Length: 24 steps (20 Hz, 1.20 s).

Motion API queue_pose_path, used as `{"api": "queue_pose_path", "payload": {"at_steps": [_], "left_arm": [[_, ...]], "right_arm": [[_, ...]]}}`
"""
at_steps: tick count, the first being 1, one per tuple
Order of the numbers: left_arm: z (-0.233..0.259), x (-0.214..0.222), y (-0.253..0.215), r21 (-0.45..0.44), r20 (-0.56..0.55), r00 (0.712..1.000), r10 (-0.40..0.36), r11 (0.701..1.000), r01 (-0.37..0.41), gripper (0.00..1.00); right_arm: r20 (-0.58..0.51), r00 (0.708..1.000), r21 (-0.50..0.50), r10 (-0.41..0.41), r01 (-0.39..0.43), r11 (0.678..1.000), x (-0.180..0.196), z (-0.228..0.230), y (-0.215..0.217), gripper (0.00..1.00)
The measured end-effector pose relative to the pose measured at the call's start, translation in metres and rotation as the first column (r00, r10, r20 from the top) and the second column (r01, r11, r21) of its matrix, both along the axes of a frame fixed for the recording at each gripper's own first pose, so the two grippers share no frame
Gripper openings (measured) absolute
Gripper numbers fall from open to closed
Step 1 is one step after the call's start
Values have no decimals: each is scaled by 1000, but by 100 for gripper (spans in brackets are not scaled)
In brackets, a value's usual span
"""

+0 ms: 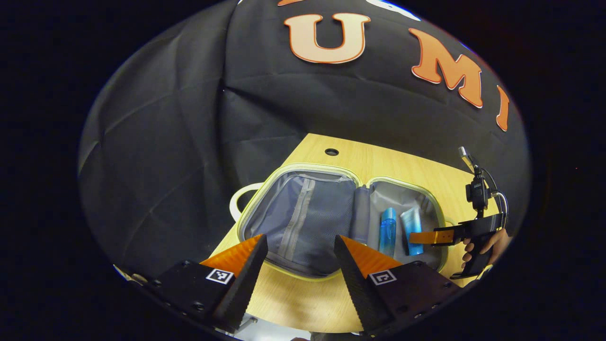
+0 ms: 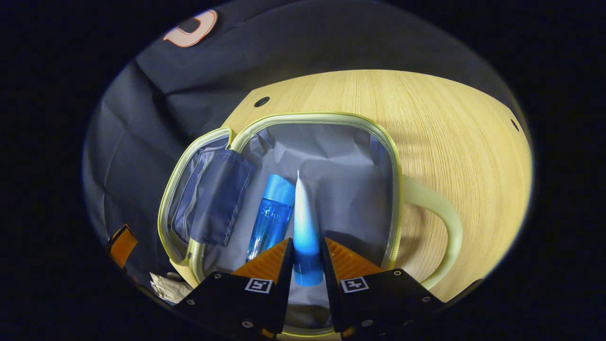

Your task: First open the suitcase, pack the skin care products into it, and then close the suitcase.

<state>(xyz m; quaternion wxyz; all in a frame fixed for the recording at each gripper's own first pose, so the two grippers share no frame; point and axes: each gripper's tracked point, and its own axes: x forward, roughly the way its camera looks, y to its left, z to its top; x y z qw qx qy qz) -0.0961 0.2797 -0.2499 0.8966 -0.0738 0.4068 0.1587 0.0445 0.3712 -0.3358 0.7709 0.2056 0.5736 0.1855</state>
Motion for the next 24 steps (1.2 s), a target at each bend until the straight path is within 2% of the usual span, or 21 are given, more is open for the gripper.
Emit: {"api": "queue_pose_path", "payload": {"at_steps": [4, 6, 7, 9, 12, 15, 16, 17, 21, 24], "left_arm": [[-2, -1, 19, -5, 12, 999, 37, 999, -37, 88], [-6, 2, 27, -27, 22, 998, 55, 998, -54, 88], [-7, 4, 30, -41, 22, 998, 60, 997, -59, 88], [-8, 6, 41, -58, 24, 997, 74, 996, -72, 89], [-11, 12, 60, -84, 29, 995, 99, 992, -96, 87], [-16, 20, 85, -132, 31, 992, 122, 984, -117, 89], [-18, 24, 96, -139, 34, 991, 131, 982, -125, 96], [-21, 29, 105, -154, 38, 990, 137, 980, -129, 92], [-38, 42, 141, -229, 28, 984, 174, 960, -163, 92], [-63, 49, 159, -308, -26, 980, 196, 931, -194, 92]], "right_arm": [[4, 1000, 15, -24, 24, 1000, 0, 12, -3, 41], [38, 999, 29, -28, 27, 999, 1, 22, -8, 49], [55, 998, 30, -31, 30, 999, 1, 27, -12, 57], [105, 994, 0, -42, 42, 999, 2, 37, -28, 66], [199, 978, -50, -58, 69, 996, 6, 60, -60, 74], [331, 938, -98, -107, 147, 984, 16, 91, -105, 78], [364, 923, -119, -126, 181, 976, 19, 101, -122, 78], [393, 908, -140, -143, 213, 967, 19, 111, -141, 79], [489, 853, -208, -182, 318, 925, 19, 144, -194, 82], [513, 831, -257, -214, 387, 886, 13, 162, -232, 83]]}}
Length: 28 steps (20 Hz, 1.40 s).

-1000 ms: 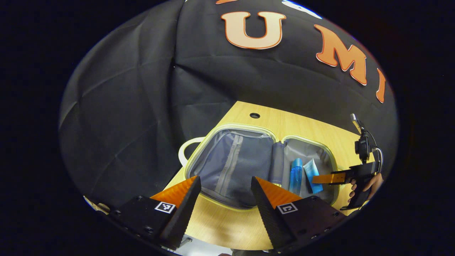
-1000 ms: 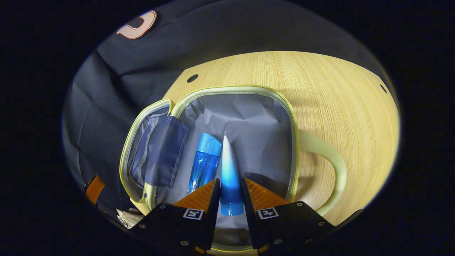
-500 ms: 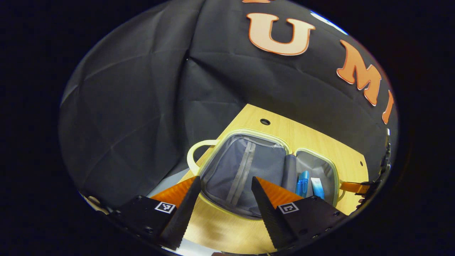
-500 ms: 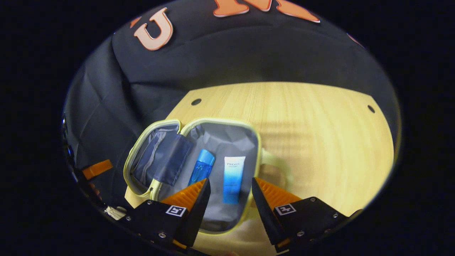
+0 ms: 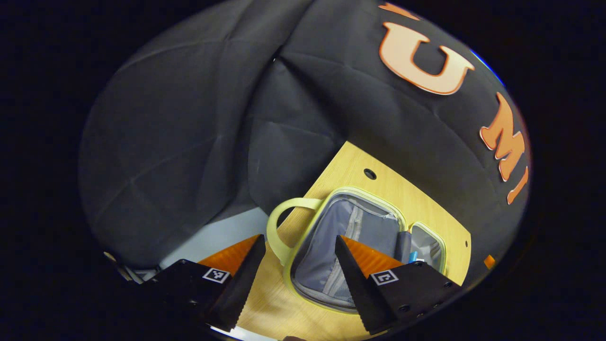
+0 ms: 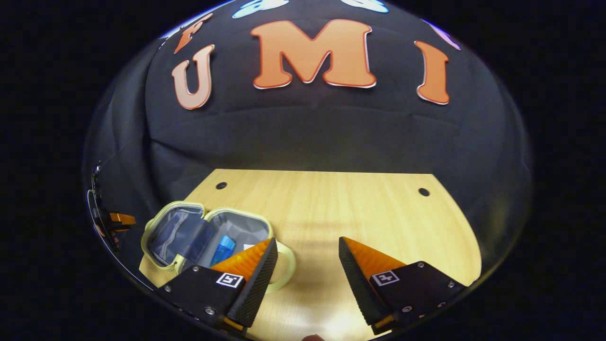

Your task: First open the suitcase, pack the skin care products into it, and then close the suitcase.

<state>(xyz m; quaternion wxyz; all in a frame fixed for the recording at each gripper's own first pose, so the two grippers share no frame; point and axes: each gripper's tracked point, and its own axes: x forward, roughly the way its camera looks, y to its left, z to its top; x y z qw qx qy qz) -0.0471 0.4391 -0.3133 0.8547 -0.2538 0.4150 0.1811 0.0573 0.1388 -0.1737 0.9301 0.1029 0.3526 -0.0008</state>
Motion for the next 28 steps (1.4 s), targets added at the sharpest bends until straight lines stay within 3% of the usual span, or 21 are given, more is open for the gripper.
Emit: {"api": "queue_pose_path", "payload": {"at_steps": [4, 7, 8, 11, 13, 14, 16, 18, 20, 23, 28], "left_arm": [[-29, 11, 17, -146, -38, 998, 55, 988, -60, 92], [-50, 20, 24, -268, -61, 988, 142, 951, -153, 96], [-57, 22, 28, -295, -72, 984, 162, 939, -177, 92], [-82, 25, 26, -372, -110, 978, 179, 905, -207, 92], [-84, 26, 16, -438, -113, 980, 165, 877, -198, 72], [-90, 21, 26, -407, -125, 977, 172, 889, -209, 55], [-100, 28, 22, -422, -111, 980, 163, 885, -195, 21], [-95, 26, 24, -428, -75, 985, 156, 887, -173, 21], [-70, 20, 24, -443, -31, 988, 149, 884, -147, 7], [-29, 38, 19, -410, 100, 988, 118, 910, -67, 7], [56, 55, -7, -246, 247, 969, -24, 965, 86, 7]], "right_arm": [[63, 997, -45, -54, 57, 997, -6, 32, -31, 84], [103, 989, -33, -102, 106, 994, -8, 51, -48, 84], [110, 987, -31, -119, 123, 992, -8, 56, -55, 84], [123, 982, -49, -140, 147, 988, -12, 62, -70, 84], [130, 981, -62, -145, 154, 986, -17, 67, -80, 84], [137, 980, -67, -147, 157, 985, -19, 69, -85, 84], [134, 979, -65, -152, 162, 985, -23, 68, -93, 84], [136, 977, -54, -164, 172, 984, -24, 66, -98, 84], [146, 974, -40, -171, 179, 983, -22, 68, -101, 84], [154, 974, -41, -164, 172, 984, -22, 71, -102, 84], [182, 975, -50, -124, 135, 990, -15, 63, -89, 84]]}}
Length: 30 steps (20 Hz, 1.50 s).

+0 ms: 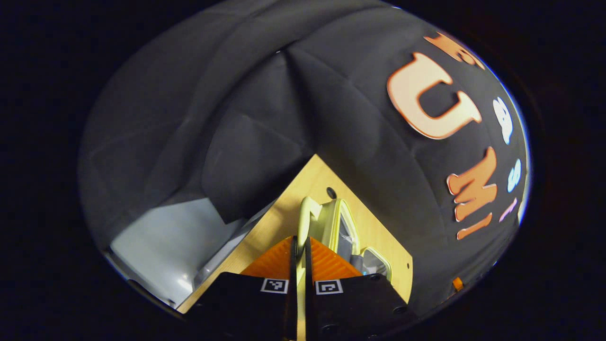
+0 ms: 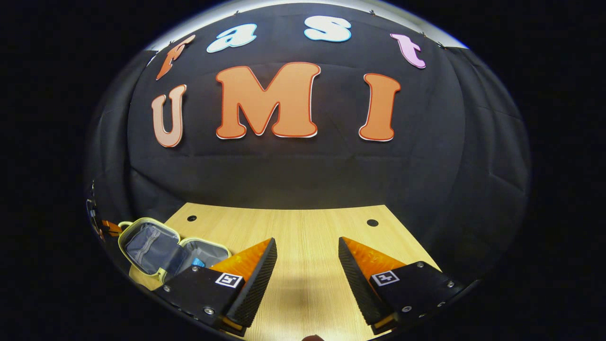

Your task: First open the suitcase, pack the skin care products into it, and then close the suitcase.

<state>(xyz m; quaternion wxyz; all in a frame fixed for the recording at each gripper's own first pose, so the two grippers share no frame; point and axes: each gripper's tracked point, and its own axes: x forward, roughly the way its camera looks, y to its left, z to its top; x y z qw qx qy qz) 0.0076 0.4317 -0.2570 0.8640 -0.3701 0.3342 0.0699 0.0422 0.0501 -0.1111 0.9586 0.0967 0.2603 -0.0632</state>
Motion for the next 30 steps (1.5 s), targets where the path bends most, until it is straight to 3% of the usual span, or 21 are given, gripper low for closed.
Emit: {"api": "queue_pose_path", "payload": {"at_steps": [4, 7, 12, 15, 18, 23, 25, 28, 30], "left_arm": [[71, 8, -35, 93, 93, 992, -81, 993, 72, 7], [98, 16, -69, 194, 100, 987, -127, 975, 105, 7], [148, 6, -127, 264, 147, 972, -181, 955, 138, 7], [162, 4, -166, 345, 145, 964, -225, 924, 164, 6], [168, 3, -193, 461, 123, 964, -237, 873, 156, 7], [179, 3, -266, 463, 151, 938, -311, 861, 211, 6], [175, 2, -285, 477, 156, 928, -338, 848, 229, 7], [173, -3, -324, 428, 174, 911, -374, 862, 272, 7], [163, -3, -347, 426, 168, 894, -414, 849, 313, 7]], "right_arm": [[55, 998, 6, 39, -40, 999, 11, 5, 1, 84], [101, 993, 0, 64, -64, 998, 15, 9, -7, 84], [148, 984, -14, 104, -103, 995, 18, 15, -21, 84], [181, 977, -24, 109, -107, 994, 17, 20, -29, 84], [206, 969, -26, 134, -132, 991, 15, 23, -27, 84], [206, 962, -23, 178, -177, 984, 5, 19, -23, 84], [210, 962, 7, 174, -179, 984, 1, 18, -23, 84], [208, 965, 19, 163, -171, 985, -5, 15, -29, 84], [198, 967, 23, 159, -166, 986, -8, 10, -33, 84]]}}
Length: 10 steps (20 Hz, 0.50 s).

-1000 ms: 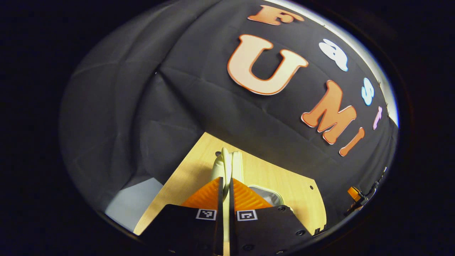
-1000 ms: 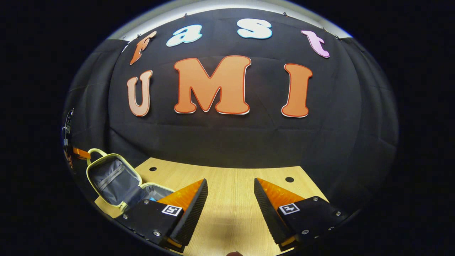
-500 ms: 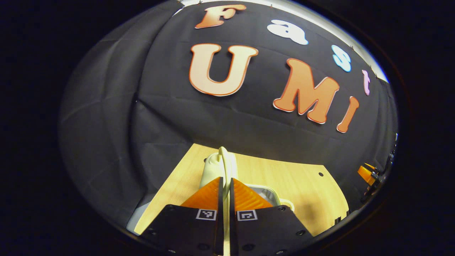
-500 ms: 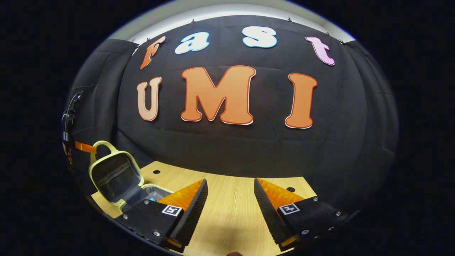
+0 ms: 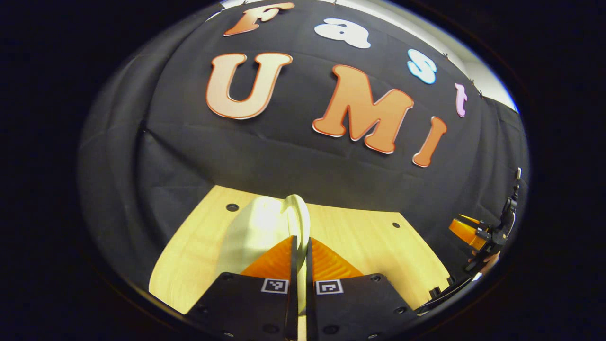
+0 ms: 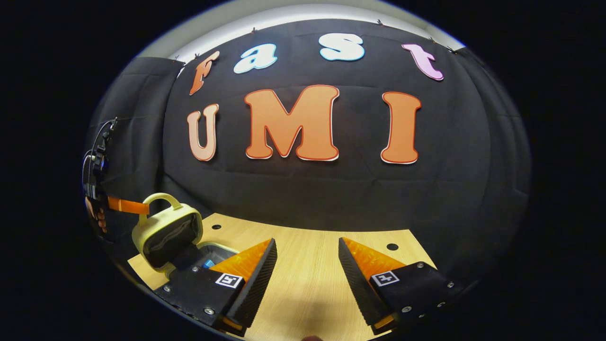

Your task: First open the suitcase, pack the skin care products into it, and then close the suitcase.

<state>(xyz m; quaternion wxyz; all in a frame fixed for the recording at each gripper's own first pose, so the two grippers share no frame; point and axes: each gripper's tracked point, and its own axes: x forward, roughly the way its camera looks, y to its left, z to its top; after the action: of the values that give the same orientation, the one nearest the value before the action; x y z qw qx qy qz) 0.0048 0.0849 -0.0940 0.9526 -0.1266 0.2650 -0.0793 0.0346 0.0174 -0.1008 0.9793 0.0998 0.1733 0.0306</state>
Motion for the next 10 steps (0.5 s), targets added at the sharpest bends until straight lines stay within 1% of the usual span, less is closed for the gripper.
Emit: {"api": "queue_pose_path", "payload": {"at_steps": [2, 6, 10], "left_arm": [[-6, 1, -19, 7, -11, 999, -41, 999, 41, 7], [-23, -8, -55, -71, -52, 993, -102, 993, 98, 7], [-53, -14, -91, -110, -103, 979, -177, 980, 166, 7]], "right_arm": [[-13, 1000, 13, -6, 6, 1000, -4, -4, -2, 84], [-29, 999, 26, -16, 16, 1000, -12, -10, -4, 84], [-47, 999, 29, -19, 20, 999, -16, -16, -4, 84]]}}
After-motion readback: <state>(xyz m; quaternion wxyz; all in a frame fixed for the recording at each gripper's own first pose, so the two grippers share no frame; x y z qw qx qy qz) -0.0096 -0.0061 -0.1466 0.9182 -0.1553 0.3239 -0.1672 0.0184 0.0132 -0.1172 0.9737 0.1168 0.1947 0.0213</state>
